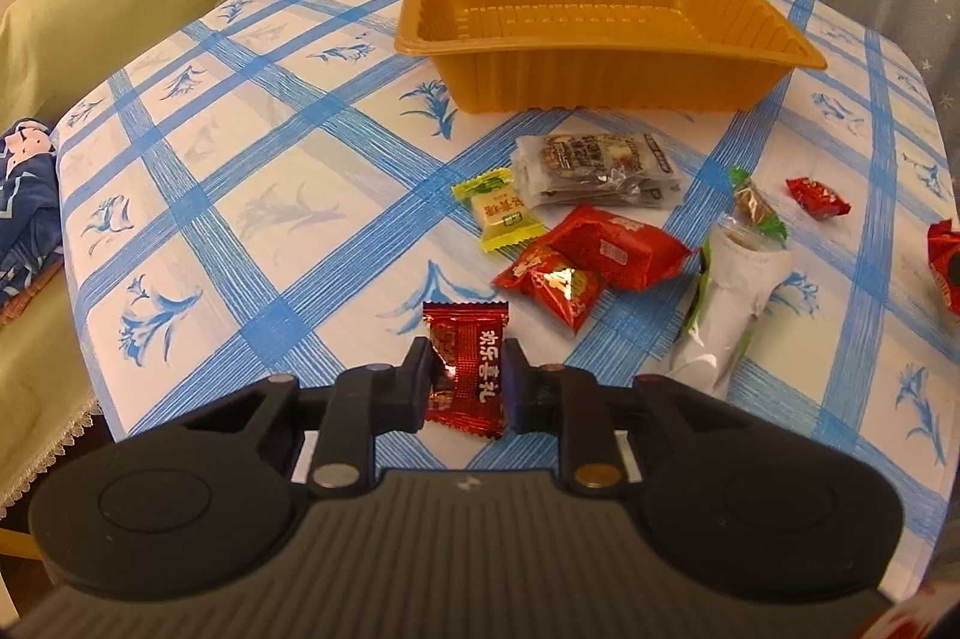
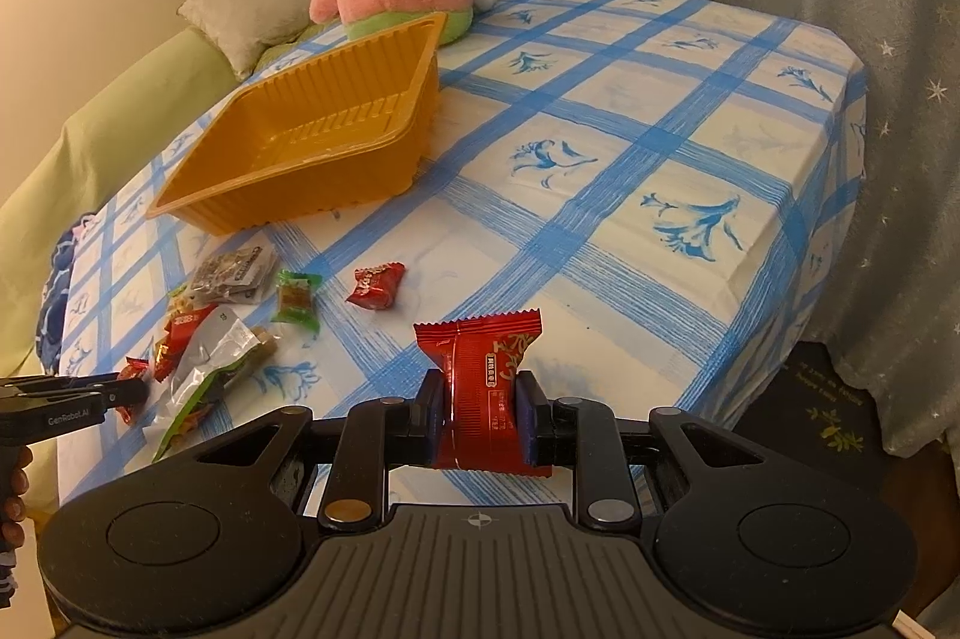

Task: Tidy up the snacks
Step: 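Carry both candies over the orange tray and open both tools to drop them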

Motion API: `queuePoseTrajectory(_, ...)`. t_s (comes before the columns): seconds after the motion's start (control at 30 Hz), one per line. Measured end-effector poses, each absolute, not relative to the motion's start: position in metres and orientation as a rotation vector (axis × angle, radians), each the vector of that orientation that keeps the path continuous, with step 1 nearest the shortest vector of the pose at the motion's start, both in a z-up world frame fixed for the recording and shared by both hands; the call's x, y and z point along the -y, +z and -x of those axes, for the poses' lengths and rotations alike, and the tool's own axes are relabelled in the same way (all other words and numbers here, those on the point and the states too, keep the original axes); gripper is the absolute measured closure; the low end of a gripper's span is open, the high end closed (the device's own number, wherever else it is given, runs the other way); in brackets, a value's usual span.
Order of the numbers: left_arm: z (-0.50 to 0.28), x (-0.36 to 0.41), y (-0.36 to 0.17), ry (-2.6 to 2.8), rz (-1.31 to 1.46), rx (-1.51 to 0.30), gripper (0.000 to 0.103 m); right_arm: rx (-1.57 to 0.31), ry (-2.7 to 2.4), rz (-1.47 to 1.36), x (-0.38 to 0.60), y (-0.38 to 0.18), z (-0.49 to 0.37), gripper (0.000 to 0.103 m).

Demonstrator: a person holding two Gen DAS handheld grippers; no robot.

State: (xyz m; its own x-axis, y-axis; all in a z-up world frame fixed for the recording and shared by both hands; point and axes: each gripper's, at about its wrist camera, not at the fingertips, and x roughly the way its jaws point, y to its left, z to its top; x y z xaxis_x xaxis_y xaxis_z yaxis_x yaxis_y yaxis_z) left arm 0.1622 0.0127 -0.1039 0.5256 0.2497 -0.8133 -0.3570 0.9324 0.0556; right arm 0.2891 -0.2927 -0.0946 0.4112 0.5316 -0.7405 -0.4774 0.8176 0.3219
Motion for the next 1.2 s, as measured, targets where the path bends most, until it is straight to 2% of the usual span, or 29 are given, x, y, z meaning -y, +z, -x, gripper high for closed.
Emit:
queuePoseTrajectory(0.47, -0.159, -0.019, -0.039, 0.321, 0.148, -0.851, 0.082, -0.91, 0.735, -0.08, 0.267, -0.079, -0.299, 0.078)
queuePoseTrajectory(0.8, -0.23, -0.045, -0.011, 0.194, 0.064, -0.788, 0.082, -0.839, 0.716, -0.12, 0.231, -0.054, -0.32, 0.078)
queuePoseTrajectory(1.2, -0.319, -0.064, -0.02, 0.066, 0.022, -0.786, 0.082, -0.774, 0.654, -0.152, 0.172, -0.032, -0.362, 0.078)
